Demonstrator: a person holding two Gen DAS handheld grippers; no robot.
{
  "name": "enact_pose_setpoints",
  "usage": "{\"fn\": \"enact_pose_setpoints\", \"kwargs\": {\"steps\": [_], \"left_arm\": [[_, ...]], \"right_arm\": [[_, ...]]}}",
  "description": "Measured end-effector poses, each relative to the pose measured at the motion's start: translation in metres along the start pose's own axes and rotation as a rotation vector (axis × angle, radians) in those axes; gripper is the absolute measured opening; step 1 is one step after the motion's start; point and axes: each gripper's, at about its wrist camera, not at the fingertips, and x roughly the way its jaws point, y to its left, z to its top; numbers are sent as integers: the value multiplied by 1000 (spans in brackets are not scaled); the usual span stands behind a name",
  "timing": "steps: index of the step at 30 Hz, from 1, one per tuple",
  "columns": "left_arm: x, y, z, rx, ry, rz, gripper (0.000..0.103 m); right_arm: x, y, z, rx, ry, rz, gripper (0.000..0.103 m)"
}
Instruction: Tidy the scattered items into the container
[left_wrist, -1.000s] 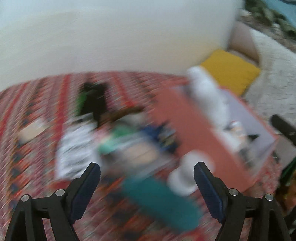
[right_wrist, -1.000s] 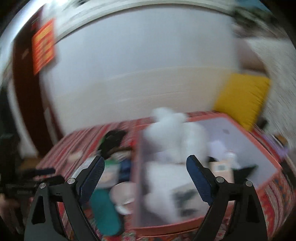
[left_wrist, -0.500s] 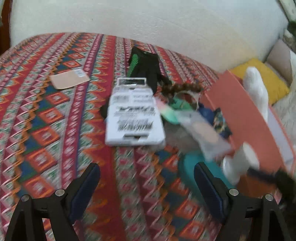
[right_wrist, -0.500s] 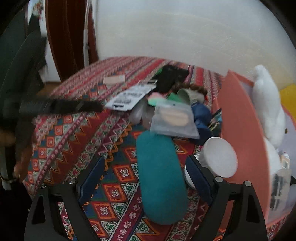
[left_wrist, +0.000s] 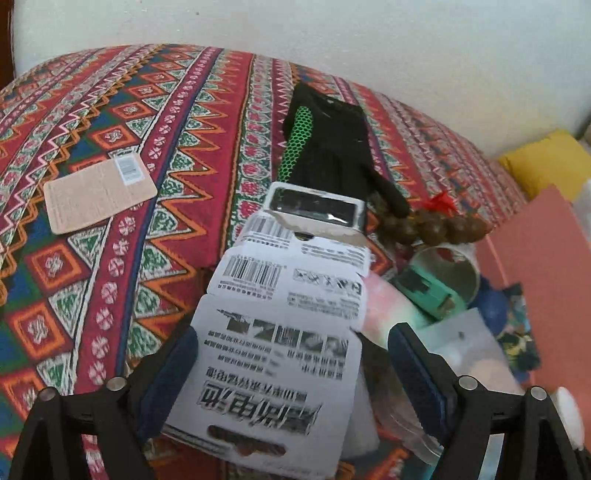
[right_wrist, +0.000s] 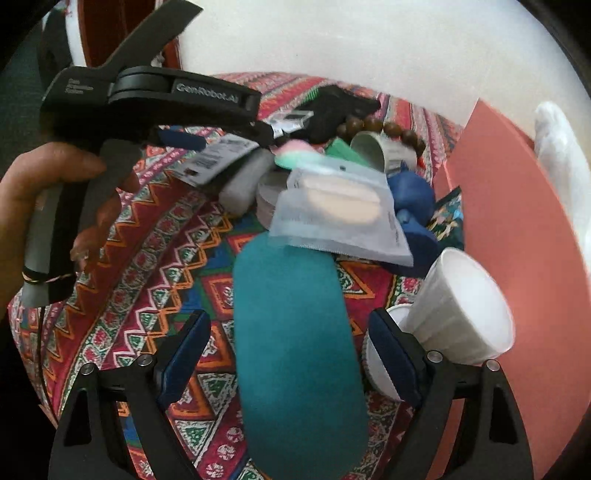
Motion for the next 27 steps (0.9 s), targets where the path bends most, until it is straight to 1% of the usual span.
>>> {"fn": "enact_pose_setpoints", "kwargs": {"steps": [1, 2, 3, 4, 6, 8, 9, 10, 11, 13, 14, 15, 16, 17, 18, 19, 20, 21, 22, 24, 27], "left_arm": [[0, 0, -1, 17, -3, -5, 88], [-1, -1, -2, 34, -7, -8, 86], [-2, -2, -5, 64, -12, -3, 82], [-4, -1, -8, 87, -18, 3, 71], [-12, 4, -14, 113, -28, -32, 58], [-20, 10, -18, 109, -16, -72, 41], [-27, 14, -22, 110, -4, -78, 35], [-31, 17, -25, 106, 3, -70, 3], [-38, 25, -31, 87, 16, -59, 0], [-54, 42, -39, 37, 20, -76, 0], [-59, 48, -40, 36, 21, -74, 0], [-66, 52, -43, 54, 23, -72, 0], [-72, 52, -44, 92, 19, -63, 4], [-76, 47, -46, 151, 8, -41, 27], [-80, 42, -47, 211, -3, -16, 45], [-83, 34, -50, 274, -17, 16, 76], [-83, 25, -52, 343, -36, 56, 85], [-80, 15, -53, 421, -60, 94, 85], [-74, 7, -55, 476, -64, 115, 85], [-56, -9, -58, 586, -42, 164, 86], [-22, -26, -58, 695, 0, 229, 86]], "right_arm": [[4, 0, 0, -5, 9, 2, 89], [5, 1, 0, -11, 13, -1, 83], [6, 3, 1, -17, 17, -5, 75], [7, 4, 1, -23, 20, -8, 69], [5, -2, 2, 21, 22, 31, 69], [3, -8, 3, 71, 26, 77, 69], [1, -8, 2, 73, 26, 81, 69], [-1, -7, 1, 76, 27, 84, 69], [-3, -4, -1, 70, 26, 86, 69], [-6, 0, -3, 58, 23, 89, 69], [-8, 3, -4, 52, 23, 91, 69], [-9, 5, -5, 47, 23, 94, 69], [-10, 8, -5, 41, 23, 96, 69], [-10, 9, -6, 41, 25, 102, 69], [-11, 9, -5, 42, 26, 109, 69], [-9, 9, -4, 45, 27, 115, 69], [-9, 7, -3, 50, 29, 120, 69], [-8, 8, -3, 58, 30, 124, 69], [-3, 12, -5, 66, 30, 129, 69], [-4, 10, -4, 82, 29, 142, 69], [-3, 8, -2, 87, 30, 157, 69]]}}
